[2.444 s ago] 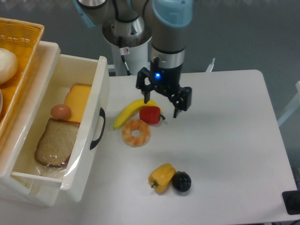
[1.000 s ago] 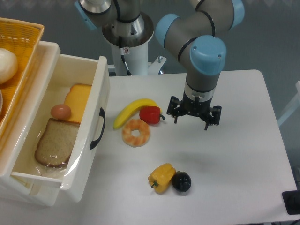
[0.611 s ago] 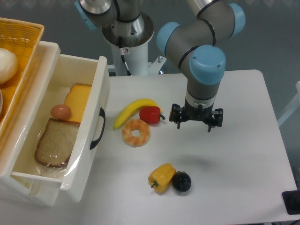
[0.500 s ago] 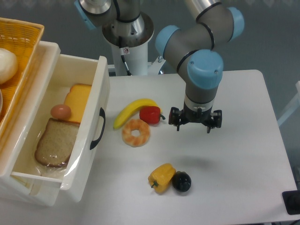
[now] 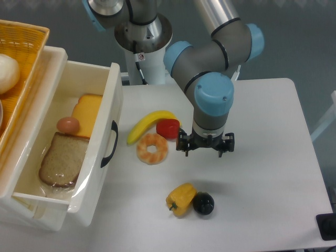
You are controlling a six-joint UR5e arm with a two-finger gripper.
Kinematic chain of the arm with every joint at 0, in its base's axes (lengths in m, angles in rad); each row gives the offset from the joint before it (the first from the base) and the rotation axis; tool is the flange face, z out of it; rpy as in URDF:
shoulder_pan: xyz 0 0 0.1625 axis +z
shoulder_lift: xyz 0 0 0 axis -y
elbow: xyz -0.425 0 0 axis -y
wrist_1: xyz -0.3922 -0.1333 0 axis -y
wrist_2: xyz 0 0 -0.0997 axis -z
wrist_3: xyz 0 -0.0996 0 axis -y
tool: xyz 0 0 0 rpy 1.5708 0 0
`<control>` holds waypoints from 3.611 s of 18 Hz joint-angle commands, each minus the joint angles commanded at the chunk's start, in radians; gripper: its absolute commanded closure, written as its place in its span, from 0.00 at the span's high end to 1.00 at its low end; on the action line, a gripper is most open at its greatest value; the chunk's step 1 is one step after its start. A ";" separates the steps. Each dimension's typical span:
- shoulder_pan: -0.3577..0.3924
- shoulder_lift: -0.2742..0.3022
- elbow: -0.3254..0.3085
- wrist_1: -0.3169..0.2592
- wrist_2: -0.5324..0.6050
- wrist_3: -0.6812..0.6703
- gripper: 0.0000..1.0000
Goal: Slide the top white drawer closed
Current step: 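Swing the gripper over to the open drawer's front face, then push the drawer front with the gripper into the cabinet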
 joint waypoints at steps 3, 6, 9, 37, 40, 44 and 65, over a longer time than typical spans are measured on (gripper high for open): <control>-0.012 -0.011 0.003 0.000 -0.022 -0.002 1.00; -0.032 -0.017 0.003 0.000 -0.028 -0.002 1.00; -0.043 -0.031 0.005 0.000 -0.034 0.000 1.00; -0.113 -0.037 -0.018 -0.021 -0.163 -0.064 1.00; -0.121 -0.035 -0.018 -0.035 -0.172 -0.064 1.00; -0.133 -0.032 -0.026 -0.041 -0.187 -0.061 1.00; -0.160 0.021 -0.037 -0.058 -0.233 -0.052 1.00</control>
